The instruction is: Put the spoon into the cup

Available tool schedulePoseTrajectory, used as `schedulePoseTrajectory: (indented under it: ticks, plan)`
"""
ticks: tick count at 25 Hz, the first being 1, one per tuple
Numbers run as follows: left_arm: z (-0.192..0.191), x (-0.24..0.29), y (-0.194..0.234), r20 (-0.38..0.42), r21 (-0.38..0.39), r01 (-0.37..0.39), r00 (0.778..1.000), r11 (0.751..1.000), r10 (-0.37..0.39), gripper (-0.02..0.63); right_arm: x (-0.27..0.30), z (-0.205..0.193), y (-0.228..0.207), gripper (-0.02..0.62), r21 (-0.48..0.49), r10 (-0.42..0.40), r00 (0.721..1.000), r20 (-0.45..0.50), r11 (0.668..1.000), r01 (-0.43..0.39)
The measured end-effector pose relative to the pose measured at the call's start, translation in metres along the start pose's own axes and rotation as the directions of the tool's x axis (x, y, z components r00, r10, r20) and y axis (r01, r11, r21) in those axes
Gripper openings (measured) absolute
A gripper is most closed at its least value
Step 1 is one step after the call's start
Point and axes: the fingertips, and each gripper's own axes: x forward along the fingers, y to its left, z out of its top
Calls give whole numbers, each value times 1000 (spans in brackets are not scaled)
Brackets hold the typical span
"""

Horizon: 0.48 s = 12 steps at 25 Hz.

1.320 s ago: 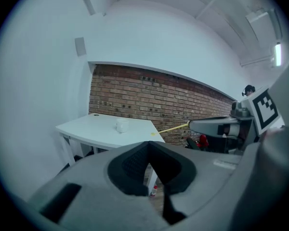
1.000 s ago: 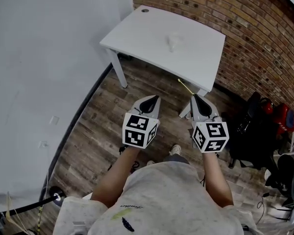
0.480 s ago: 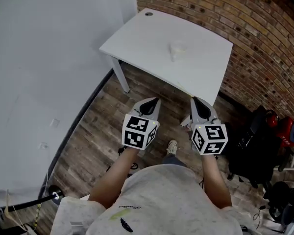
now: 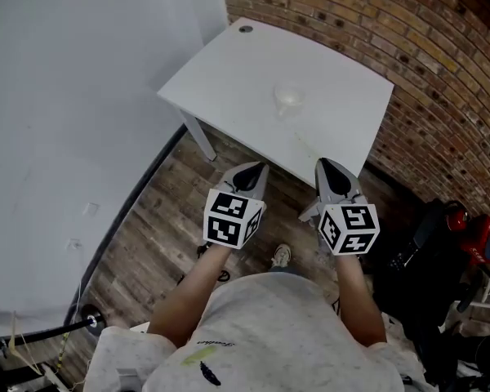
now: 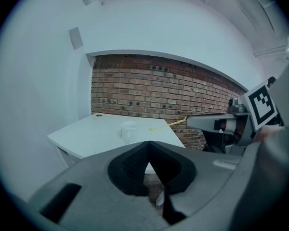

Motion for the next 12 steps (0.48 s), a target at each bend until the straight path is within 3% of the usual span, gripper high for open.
schedulePoseTrajectory:
  ticks: [12]
  plan:
    - [29,74,0,-9,-4,-46,999,999,46,-5,44,18,-64,15,7,57,998,8,998,-57]
